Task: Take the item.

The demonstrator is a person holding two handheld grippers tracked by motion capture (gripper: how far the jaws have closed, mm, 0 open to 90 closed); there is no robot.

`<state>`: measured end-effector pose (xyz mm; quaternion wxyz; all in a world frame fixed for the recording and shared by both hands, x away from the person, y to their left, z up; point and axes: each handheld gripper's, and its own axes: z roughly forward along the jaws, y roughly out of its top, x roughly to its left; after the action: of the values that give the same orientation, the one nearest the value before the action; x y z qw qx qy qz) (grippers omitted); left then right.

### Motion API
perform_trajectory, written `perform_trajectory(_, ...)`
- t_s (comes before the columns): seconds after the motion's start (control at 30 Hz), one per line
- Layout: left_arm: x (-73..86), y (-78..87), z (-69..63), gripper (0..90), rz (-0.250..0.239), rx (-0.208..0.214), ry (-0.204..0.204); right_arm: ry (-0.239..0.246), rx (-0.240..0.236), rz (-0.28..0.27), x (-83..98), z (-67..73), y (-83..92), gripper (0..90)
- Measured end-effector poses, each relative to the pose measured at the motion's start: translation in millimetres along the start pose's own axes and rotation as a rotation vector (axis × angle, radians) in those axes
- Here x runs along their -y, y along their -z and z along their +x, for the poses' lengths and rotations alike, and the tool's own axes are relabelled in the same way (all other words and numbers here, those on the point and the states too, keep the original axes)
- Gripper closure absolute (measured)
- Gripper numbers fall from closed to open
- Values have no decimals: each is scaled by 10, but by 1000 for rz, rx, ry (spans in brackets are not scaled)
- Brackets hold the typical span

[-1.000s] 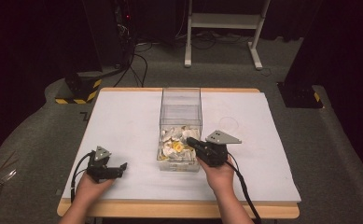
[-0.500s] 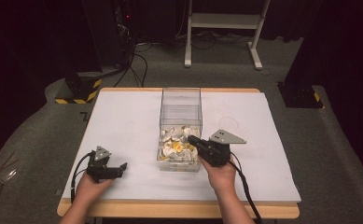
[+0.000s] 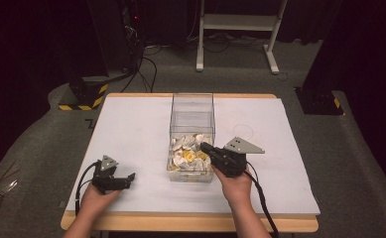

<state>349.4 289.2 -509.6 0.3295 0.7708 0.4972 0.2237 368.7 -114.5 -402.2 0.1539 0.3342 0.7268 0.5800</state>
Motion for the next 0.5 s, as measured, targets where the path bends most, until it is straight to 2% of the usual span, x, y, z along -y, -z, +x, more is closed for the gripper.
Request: perform_trajectory(0.5,1,0,-2,104,0,1,1,9,6,-52,-72,16,92,886)
